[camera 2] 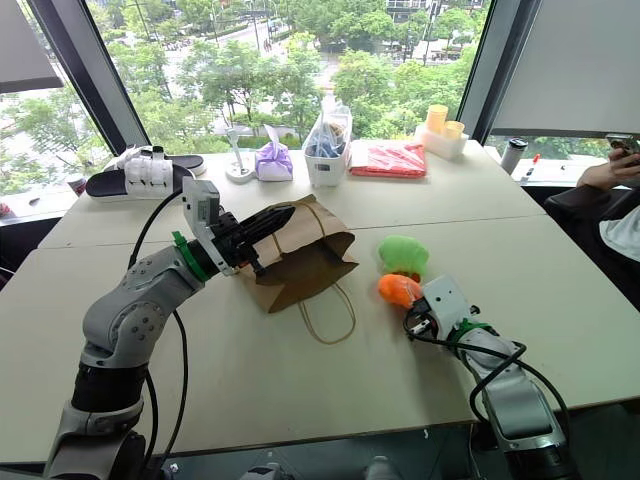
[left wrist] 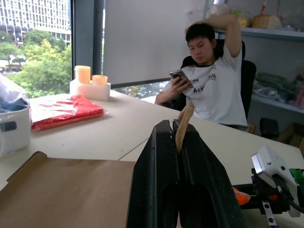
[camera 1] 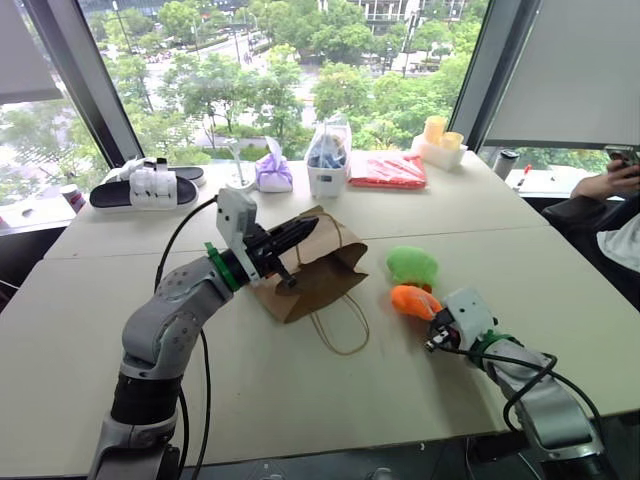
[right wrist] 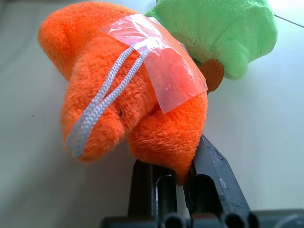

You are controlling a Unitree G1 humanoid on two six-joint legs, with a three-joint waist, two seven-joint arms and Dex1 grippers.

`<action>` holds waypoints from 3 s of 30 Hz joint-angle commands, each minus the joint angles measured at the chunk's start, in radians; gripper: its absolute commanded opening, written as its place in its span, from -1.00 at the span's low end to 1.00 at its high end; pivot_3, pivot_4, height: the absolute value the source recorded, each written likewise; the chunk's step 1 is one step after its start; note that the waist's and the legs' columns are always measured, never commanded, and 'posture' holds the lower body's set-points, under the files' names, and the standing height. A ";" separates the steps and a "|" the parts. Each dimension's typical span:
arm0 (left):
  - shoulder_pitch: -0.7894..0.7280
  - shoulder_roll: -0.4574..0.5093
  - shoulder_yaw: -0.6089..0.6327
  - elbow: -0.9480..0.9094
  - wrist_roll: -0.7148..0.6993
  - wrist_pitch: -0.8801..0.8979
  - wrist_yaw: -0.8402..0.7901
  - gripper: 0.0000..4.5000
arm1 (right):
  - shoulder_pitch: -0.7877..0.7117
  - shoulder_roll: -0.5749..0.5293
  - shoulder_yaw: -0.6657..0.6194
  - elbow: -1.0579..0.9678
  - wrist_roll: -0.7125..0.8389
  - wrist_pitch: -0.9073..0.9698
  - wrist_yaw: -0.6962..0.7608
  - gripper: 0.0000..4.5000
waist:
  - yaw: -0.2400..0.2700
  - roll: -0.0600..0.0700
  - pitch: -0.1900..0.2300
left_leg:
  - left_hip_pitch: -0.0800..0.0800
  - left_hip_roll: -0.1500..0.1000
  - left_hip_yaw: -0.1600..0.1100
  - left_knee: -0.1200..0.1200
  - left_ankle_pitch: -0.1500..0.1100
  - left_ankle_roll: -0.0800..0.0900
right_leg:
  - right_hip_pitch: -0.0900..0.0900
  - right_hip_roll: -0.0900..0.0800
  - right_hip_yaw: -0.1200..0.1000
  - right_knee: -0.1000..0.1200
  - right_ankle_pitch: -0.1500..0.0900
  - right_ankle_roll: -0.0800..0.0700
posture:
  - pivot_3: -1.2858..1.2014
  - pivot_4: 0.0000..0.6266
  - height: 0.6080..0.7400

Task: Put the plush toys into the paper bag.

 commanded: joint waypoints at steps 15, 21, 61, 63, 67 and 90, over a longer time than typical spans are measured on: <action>-0.025 0.014 0.013 -0.013 0.008 -0.019 -0.015 -1.00 | -0.030 -0.106 -0.100 -0.462 0.252 0.254 0.174 -0.98 | -0.001 0.000 0.000 | -0.001 0.000 -0.002 0.000 0.000 0.001 | -0.001 0.000 0.000 -0.001 0.000 0.000 | 0.03 -0.52 1.00; -0.044 -0.002 0.016 -0.024 -0.010 -0.008 0.003 -1.00 | -0.151 -0.007 0.117 -0.305 0.169 0.185 0.119 -0.98 | -0.001 0.000 0.001 | -0.001 0.001 -0.001 0.000 0.000 0.001 | -0.001 0.000 -0.001 0.000 0.000 0.000 | 0.03 -0.52 1.00; -0.007 0.003 0.040 -0.035 -0.035 0.001 0.071 -1.00 | -0.390 0.121 0.106 -0.171 0.095 0.137 0.210 0.96 | -0.001 0.000 0.001 | -0.003 0.000 -0.003 -0.005 0.002 -0.003 | -0.006 0.000 0.000 0.000 0.000 0.000 | 0.03 -0.52 1.00; -0.009 0.005 0.039 -0.027 -0.034 -0.002 0.065 -1.00 | -0.362 0.083 0.027 -0.204 0.138 0.196 0.209 0.96 | -0.001 0.000 0.001 | -0.003 0.000 -0.003 -0.005 0.001 -0.002 | -0.006 0.000 0.000 0.000 0.000 0.000 | 0.03 -0.52 1.00; -0.016 0.002 0.037 -0.015 -0.032 -0.007 0.056 -1.00 | -0.321 -0.003 -0.013 -0.077 0.099 0.123 0.195 0.96 | -0.003 0.000 0.001 | -0.003 0.000 -0.001 -0.005 0.001 -0.002 | -0.006 0.000 0.000 0.000 0.000 0.000 | 0.03 -0.52 1.00; 0.002 -0.010 0.029 -0.047 0.001 -0.022 0.070 -1.00 | -0.590 0.103 0.054 0.855 -0.084 -0.497 -0.042 -0.08 | -0.007 0.000 0.001 | -0.002 0.000 0.001 -0.005 0.004 -0.007 | -0.005 0.000 0.001 0.000 0.000 0.000 | 0.03 -0.52 1.00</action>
